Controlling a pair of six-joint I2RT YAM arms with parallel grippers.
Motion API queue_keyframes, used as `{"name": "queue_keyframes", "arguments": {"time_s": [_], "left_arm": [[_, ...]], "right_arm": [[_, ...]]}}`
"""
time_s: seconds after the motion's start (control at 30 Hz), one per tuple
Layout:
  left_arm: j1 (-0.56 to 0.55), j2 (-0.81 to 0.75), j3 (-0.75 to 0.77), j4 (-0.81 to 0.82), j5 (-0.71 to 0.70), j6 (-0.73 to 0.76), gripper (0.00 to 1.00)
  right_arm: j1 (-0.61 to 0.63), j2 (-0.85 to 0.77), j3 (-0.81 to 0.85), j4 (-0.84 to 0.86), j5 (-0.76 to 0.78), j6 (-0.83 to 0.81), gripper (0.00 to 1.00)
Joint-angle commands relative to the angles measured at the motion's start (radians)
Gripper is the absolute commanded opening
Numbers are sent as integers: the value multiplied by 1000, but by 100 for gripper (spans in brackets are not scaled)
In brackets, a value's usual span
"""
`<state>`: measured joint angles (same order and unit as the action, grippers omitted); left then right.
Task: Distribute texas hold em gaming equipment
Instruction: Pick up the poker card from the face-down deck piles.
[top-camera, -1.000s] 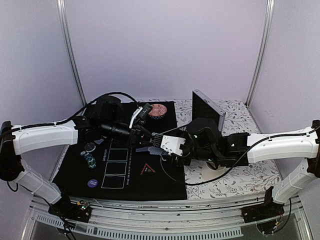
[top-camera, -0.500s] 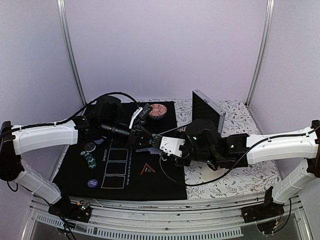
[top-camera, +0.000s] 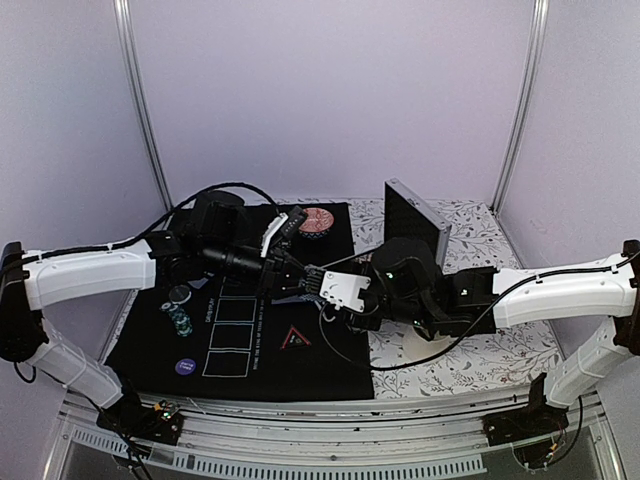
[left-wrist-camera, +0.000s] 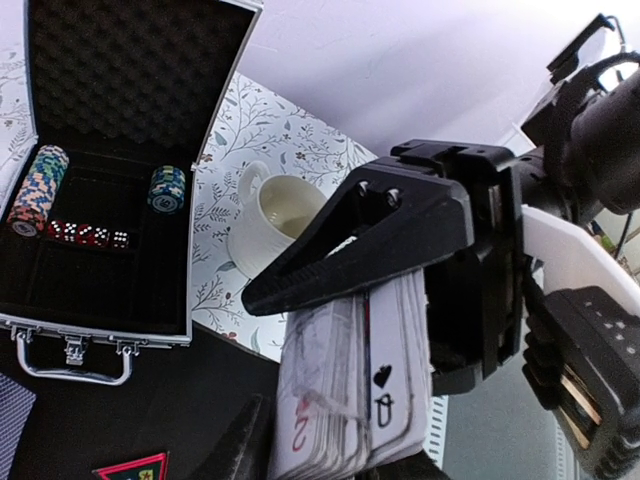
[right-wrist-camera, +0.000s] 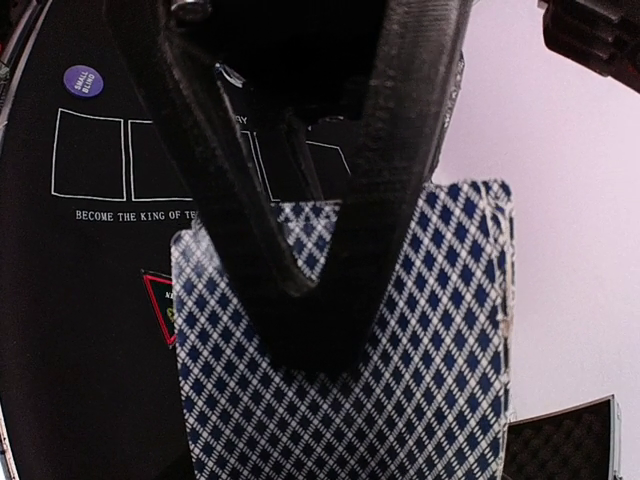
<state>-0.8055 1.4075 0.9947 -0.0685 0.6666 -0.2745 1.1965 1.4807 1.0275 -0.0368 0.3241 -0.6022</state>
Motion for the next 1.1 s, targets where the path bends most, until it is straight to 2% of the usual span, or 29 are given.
{"name": "queue_keyframes", "arguments": {"time_s": [0.0,0.1,0.17,0.27,0.43,0.5,0.6,0.7,0.9,1.0,1.07], "left_arm": [[-17,-17,40,-72,-114,42,28],[-18,-39,35,-76,-119,53,25],[-17,-52,29,-78,-115,55,19],[-15,-65,15,-55,-96,47,0],[-16,-66,-7,25,7,-11,0],[-17,-60,-7,35,18,-22,0],[-16,-59,-3,35,15,-27,0],[-15,-61,-4,31,10,-26,0],[-16,-63,-2,13,-5,-18,0],[-16,-61,6,-16,-41,-3,16],[-16,-61,19,-48,-87,13,20]], "right_arm": [[-5,-1,9,42,18,6,51],[-5,-1,8,41,18,7,51],[-6,-2,8,40,18,5,52],[-6,-2,4,44,20,4,62],[-6,-1,-1,71,23,-4,79],[-6,0,-4,84,23,-12,81],[-6,4,-8,102,38,-25,78],[-5,3,-10,109,47,-35,65],[-5,-9,-18,106,46,-31,56],[-5,-11,-20,105,46,-30,54],[-6,-13,-20,104,46,-28,54]]}}
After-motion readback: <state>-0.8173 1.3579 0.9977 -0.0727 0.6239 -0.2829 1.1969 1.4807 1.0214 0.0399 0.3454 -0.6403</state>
